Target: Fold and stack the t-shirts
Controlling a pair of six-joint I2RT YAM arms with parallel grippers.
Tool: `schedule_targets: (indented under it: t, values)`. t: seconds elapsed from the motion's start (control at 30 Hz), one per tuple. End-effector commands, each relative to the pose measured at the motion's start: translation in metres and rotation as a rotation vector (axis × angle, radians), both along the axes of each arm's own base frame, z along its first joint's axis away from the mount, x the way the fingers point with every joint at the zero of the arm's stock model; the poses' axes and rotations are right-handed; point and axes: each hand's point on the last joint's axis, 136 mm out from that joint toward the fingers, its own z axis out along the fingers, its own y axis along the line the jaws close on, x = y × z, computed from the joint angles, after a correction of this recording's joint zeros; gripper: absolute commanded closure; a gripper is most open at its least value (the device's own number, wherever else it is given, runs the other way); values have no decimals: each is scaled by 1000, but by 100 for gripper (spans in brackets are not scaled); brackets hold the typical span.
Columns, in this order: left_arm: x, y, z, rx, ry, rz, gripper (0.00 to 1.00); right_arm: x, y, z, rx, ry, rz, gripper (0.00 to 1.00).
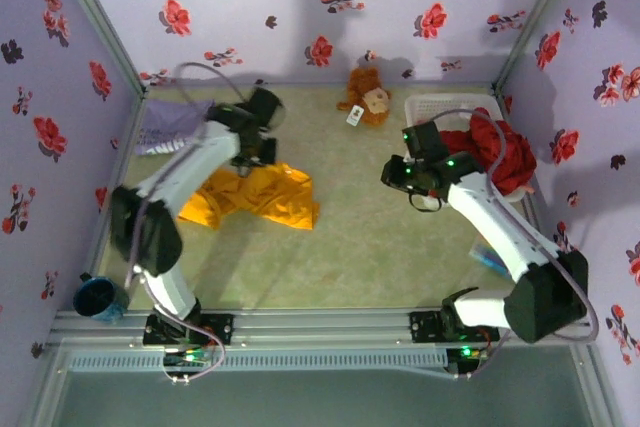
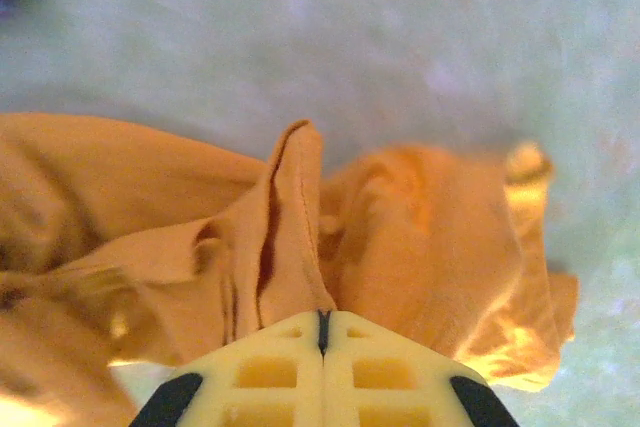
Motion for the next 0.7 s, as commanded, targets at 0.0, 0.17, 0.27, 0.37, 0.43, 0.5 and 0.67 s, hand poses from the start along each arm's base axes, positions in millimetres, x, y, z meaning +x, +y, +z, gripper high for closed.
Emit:
schedule_targets:
  t: [0.0, 0.17, 0.27, 0.37, 0.43, 0.5, 0.67]
  values:
    - [-15, 53, 27, -90, -18, 120, 100, 5, 32, -24, 34, 51, 46, 68]
    - [-23, 76, 24, -238, 2, 205, 100, 0, 105, -65, 16, 141, 228, 63]
    - [-28, 83, 16, -269, 26, 230, 100, -3, 159, -68, 86, 141, 372, 63]
    - [-30, 91, 15, -312, 20, 256, 100, -3, 189, -72, 98, 155, 432, 59]
    - [-30, 95, 18, -329, 11, 266, 100, -3, 200, -80, 115, 189, 424, 56]
    - [-31, 98, 20, -340, 11, 272, 100, -4, 203, -89, 111, 221, 394, 54]
    - [-34, 105, 22, -347, 9, 279, 100, -3, 185, -119, 10, 260, 308, 53]
